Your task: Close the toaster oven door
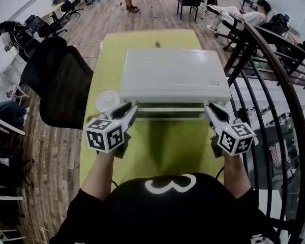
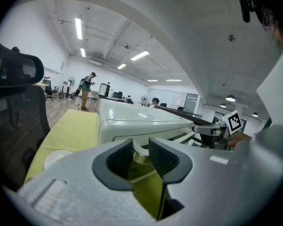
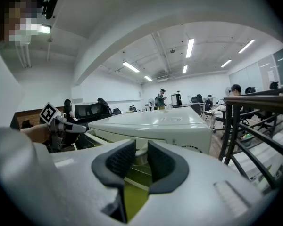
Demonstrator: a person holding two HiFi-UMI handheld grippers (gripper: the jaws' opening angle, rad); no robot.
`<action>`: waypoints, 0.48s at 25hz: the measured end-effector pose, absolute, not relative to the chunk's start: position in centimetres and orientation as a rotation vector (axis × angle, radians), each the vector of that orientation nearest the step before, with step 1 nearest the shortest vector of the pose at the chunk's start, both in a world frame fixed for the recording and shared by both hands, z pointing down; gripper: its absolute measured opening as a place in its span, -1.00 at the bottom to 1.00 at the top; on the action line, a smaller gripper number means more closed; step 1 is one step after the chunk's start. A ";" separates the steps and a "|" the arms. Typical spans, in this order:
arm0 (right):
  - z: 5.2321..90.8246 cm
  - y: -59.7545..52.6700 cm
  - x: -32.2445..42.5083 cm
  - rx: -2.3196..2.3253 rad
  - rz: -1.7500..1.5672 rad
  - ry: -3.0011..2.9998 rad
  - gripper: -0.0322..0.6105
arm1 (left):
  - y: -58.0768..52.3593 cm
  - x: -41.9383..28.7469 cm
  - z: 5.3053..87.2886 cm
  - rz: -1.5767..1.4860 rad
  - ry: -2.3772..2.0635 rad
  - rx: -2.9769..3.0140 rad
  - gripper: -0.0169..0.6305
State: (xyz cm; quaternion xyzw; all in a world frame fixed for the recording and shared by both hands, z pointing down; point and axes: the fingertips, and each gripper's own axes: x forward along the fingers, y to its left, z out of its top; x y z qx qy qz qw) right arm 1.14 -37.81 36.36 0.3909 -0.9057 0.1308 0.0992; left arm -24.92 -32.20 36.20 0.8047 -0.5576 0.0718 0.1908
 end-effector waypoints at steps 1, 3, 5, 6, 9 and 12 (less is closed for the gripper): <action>36.3 -37.8 1.2 1.161 0.382 -2.679 -0.64 | -32.2 -24.9 36.2 0.210 -1.577 2.268 -0.61; 36.2 -37.8 1.2 1.168 0.348 -2.676 -0.65 | -32.4 -24.7 36.0 0.229 -1.603 2.281 -0.61; 35.8 -37.5 1.2 1.171 0.300 -2.680 -0.69 | -32.4 -24.4 35.8 0.233 -1.624 2.287 -0.61; 35.5 -37.3 1.2 1.173 0.283 -2.692 -0.70 | -32.3 -24.1 35.6 0.225 -1.629 2.290 -0.60; 34.2 -36.0 0.9 1.162 0.248 -2.743 -0.71 | -31.4 -23.4 34.3 0.181 -1.629 2.328 -0.60; 33.5 -34.0 0.4 1.124 0.227 -2.782 -0.85 | -29.8 -21.7 32.7 0.121 -1.560 2.408 -0.61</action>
